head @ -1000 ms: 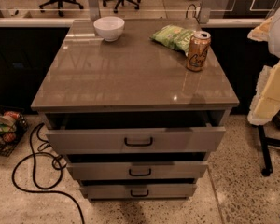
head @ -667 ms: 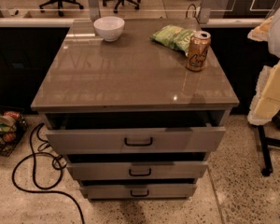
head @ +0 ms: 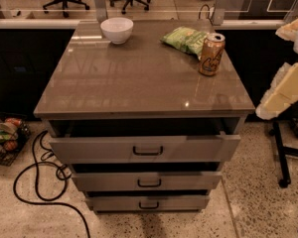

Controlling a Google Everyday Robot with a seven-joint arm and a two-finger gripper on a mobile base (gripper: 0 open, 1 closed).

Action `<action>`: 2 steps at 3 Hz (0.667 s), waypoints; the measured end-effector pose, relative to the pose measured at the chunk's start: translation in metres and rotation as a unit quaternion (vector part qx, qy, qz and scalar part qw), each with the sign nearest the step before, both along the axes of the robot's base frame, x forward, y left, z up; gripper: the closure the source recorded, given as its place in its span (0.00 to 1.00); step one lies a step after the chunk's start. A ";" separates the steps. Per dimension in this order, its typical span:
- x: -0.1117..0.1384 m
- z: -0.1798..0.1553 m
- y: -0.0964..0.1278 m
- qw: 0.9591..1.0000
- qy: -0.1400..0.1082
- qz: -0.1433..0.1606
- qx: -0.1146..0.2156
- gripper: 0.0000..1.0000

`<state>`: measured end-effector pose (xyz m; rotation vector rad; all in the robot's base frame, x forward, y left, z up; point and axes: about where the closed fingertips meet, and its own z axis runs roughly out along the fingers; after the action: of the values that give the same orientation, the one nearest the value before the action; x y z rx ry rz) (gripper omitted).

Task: Place orange can into white bowl

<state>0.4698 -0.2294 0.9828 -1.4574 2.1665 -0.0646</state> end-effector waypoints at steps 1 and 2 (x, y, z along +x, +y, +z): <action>0.027 -0.013 -0.014 0.993 -0.042 -0.046 0.097 0.00; 0.046 -0.036 -0.024 0.977 -0.081 -0.066 0.188 0.00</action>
Offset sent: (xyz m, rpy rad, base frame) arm 0.1263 -0.0713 0.0033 0.7426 -0.6024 -0.2954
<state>0.5159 -0.2538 0.9469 -1.0570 2.0075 0.1670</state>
